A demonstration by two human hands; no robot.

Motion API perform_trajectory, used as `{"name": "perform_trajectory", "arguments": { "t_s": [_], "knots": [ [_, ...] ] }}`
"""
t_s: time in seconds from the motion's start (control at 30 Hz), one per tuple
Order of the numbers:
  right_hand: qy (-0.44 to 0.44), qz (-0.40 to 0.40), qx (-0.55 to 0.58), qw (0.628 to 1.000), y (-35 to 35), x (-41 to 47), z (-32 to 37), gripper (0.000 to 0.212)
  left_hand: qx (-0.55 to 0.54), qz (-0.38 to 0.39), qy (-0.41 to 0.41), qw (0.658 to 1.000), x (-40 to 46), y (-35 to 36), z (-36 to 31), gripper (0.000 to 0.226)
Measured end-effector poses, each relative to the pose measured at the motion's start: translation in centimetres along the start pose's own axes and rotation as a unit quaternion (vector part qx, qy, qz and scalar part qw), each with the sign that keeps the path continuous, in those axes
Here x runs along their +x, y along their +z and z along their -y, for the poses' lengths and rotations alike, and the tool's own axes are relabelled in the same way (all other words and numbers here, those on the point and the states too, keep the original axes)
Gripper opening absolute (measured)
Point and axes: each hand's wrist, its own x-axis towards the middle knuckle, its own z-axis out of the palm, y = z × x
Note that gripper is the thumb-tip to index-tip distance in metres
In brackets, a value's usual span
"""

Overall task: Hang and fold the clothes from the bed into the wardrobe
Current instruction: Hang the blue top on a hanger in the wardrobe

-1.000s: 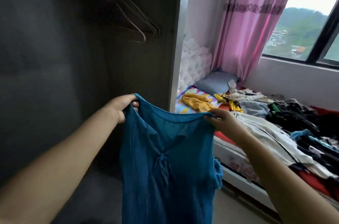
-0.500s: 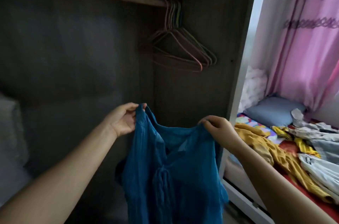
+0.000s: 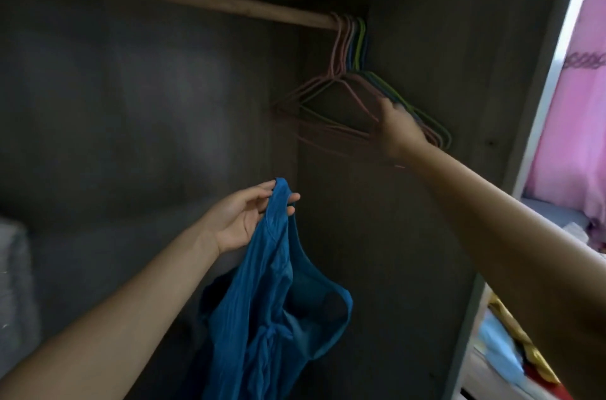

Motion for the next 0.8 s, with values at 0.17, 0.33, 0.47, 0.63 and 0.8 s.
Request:
{"name": "perform_trajectory", "arguments": {
  "t_s": [0.17, 0.33, 0.47, 0.63, 0.8],
  "knots": [
    [0.044, 0.024, 0.106, 0.993, 2.0, 2.2, -0.1, 0.02, 0.001, -0.037, 0.033, 0.999, -0.4, -2.3, -1.1, 0.055],
    [-0.001, -0.051, 0.177, 0.983, 3.8, 2.0, 0.4, 0.02, -0.027, -0.075, 0.068, 0.995, -0.6, -3.3, -1.5, 0.039],
    [0.005, -0.11, 0.29, 0.951, 6.1, -1.3, 0.0, 0.013, -0.069, -0.096, 0.085, 0.989, -0.5, -3.9, -0.7, 0.025],
    [0.093, -0.021, 0.495, 0.864, 10.8, -8.4, -1.4, 0.011, -0.074, -0.122, 0.056, 0.988, -0.5, -4.8, 0.9, 0.021],
    [0.222, 0.062, 0.647, 0.727, 10.5, -10.0, -0.8, 0.034, -0.08, -0.134, 0.003, 0.988, -0.4, -4.7, 2.7, 0.023]
  ]
}}
